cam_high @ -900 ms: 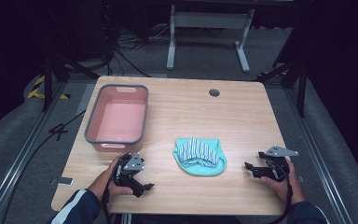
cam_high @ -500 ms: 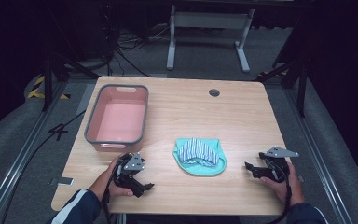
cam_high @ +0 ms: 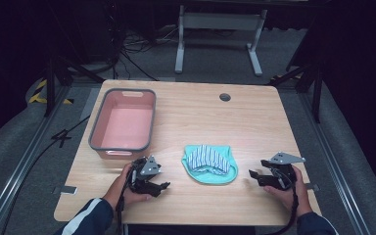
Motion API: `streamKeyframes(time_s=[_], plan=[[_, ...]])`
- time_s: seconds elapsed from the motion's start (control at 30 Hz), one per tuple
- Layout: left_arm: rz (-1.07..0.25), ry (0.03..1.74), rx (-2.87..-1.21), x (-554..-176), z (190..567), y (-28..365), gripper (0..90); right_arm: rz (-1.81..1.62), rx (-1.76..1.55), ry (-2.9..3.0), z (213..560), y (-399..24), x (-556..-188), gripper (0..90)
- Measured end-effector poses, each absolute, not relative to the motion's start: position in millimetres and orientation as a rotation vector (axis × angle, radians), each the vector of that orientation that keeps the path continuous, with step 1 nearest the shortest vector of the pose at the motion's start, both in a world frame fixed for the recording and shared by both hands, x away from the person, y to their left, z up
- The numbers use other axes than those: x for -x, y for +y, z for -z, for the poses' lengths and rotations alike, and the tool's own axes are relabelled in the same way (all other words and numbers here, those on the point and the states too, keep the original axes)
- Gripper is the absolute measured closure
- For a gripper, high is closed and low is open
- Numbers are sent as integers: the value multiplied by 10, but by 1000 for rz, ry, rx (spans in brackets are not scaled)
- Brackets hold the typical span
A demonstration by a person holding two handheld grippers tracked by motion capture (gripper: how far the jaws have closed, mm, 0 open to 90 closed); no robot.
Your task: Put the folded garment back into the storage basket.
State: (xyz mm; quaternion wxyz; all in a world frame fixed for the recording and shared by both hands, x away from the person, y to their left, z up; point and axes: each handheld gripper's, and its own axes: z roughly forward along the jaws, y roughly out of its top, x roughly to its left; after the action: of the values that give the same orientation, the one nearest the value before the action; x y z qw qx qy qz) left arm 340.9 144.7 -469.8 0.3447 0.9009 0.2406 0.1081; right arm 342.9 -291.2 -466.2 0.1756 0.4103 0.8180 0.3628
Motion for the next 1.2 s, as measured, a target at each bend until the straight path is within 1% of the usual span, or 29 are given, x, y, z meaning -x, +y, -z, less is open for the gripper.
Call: streamKeyframes(time_s=[0.1,0.17,0.2,0.23,0.27,0.3,0.37,0.43,0.5,0.57,0.73,0.87,0.97,1.03,1.17,1.2], plan=[[-262,642,-2336,-3499,4698,1314,307,-1046,-1139,2341,4620,-2809,-3430,347],[-299,634,-2341,-3528,4672,1231,324,-1048,-1133,2343,4591,-2755,-3441,351],[-302,627,-2330,-3548,4655,1193,351,-1065,-1132,2338,4571,-2723,-3454,361],[-332,642,-2327,-3579,4638,1135,393,-1067,-1129,2336,4552,-2685,-3475,370],[-346,660,-2316,-3610,4620,1099,409,-1056,-1123,2335,4534,-2628,-3505,388],[-342,672,-2301,-3633,4608,1077,412,-1045,-1114,2339,4526,-2577,-3527,409],[-388,706,-2291,-3697,4577,999,425,-1013,-1102,2347,4526,-2487,-3573,423],[-401,733,-2262,-3783,4557,912,431,-1021,-1086,2368,4522,-2387,-3628,457],[-415,733,-2266,-3854,4563,816,434,-1010,-1076,2370,4523,-2313,-3691,464],[-397,736,-2259,-3915,4583,735,424,-1037,-1091,2364,4517,-2266,-3761,483],[-361,743,-2274,-4008,4661,606,396,-1006,-1107,2384,4586,-2136,-3898,484],[-286,769,-2284,-4058,4752,594,336,-987,-1128,2404,4675,-2096,-3963,449],[-263,806,-2263,-4087,4777,615,289,-971,-1133,2413,4707,-2086,-3971,424],[-248,805,-2260,-4097,4787,629,276,-967,-1143,2414,4728,-2082,-3979,380],[-251,792,-2259,-4088,4797,614,267,-996,-1153,2416,4758,-2104,-3980,387],[-251,784,-2257,-4088,4800,610,269,-1003,-1152,2419,4759,-2103,-3976,405]])
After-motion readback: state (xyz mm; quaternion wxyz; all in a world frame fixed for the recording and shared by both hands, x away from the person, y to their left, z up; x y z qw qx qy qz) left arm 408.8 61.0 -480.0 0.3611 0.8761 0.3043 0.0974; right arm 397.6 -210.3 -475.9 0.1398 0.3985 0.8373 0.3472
